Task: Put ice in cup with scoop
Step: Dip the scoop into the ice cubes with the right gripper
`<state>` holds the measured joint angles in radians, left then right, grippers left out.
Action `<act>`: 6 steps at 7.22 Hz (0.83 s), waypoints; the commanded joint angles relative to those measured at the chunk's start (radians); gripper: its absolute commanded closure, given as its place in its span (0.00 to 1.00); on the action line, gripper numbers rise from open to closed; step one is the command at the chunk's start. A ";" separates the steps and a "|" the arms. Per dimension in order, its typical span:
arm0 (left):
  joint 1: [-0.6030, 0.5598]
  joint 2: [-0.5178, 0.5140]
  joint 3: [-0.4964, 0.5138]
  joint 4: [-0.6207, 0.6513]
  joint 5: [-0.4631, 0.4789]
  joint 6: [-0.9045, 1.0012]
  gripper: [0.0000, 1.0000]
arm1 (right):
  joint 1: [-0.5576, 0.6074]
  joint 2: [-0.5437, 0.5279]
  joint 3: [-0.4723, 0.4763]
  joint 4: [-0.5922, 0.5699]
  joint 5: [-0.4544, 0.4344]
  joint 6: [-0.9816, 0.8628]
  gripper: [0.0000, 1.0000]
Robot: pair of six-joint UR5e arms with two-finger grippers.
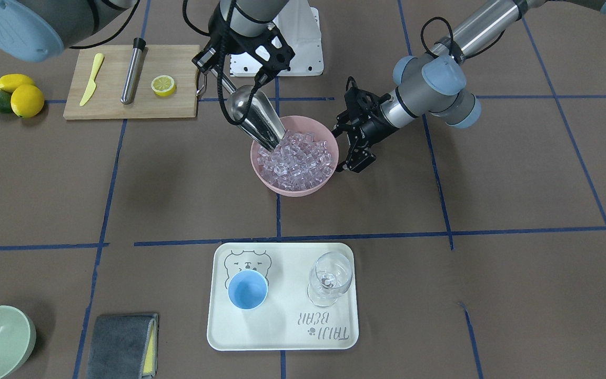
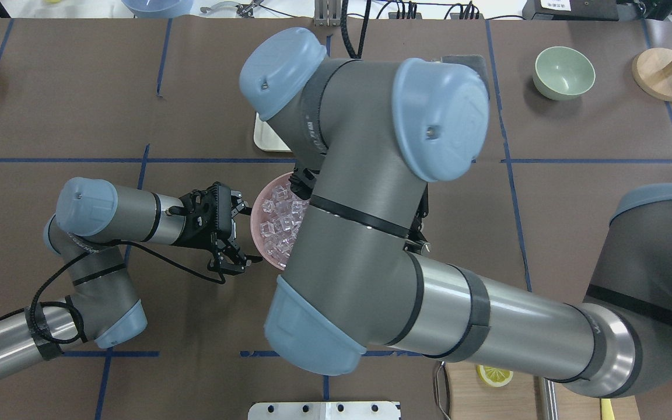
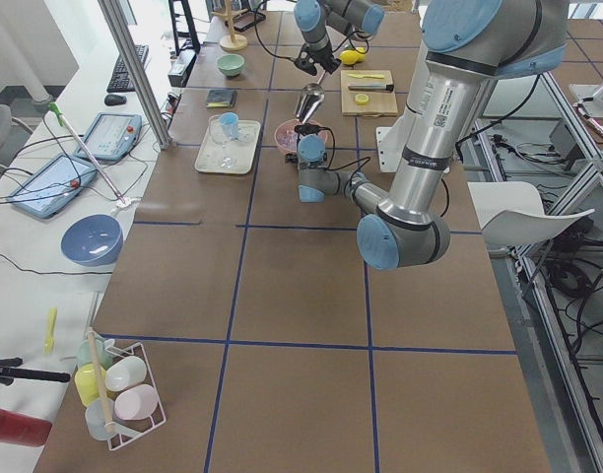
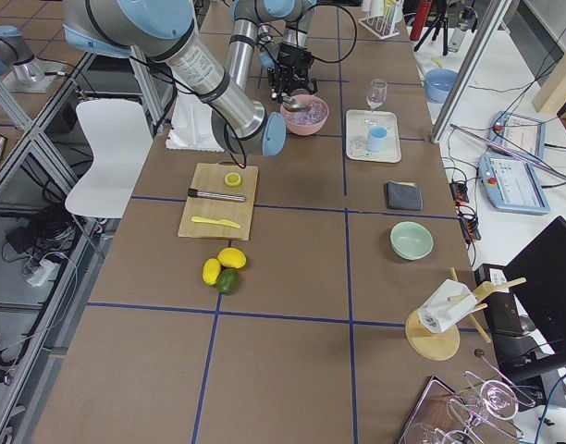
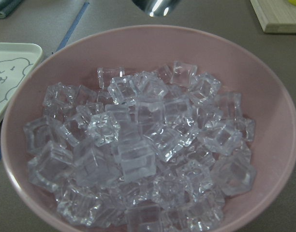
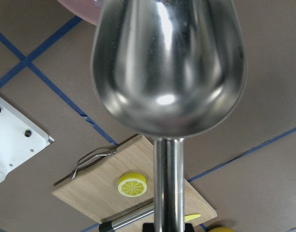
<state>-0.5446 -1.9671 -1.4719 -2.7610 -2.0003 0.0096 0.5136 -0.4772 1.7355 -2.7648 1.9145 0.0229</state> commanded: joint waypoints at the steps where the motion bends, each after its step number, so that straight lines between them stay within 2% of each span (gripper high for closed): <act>1: 0.000 0.001 0.001 -0.002 0.000 0.000 0.00 | -0.026 0.038 -0.074 -0.038 -0.020 -0.021 1.00; 2: 0.000 -0.001 0.001 -0.002 0.000 0.000 0.00 | -0.043 0.040 -0.074 -0.071 -0.041 -0.021 1.00; 6: 0.000 -0.001 0.001 -0.002 0.000 0.000 0.00 | -0.055 0.038 -0.103 -0.079 -0.046 -0.023 1.00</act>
<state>-0.5446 -1.9676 -1.4711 -2.7627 -2.0003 0.0092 0.4614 -0.4386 1.6399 -2.8432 1.8700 0.0012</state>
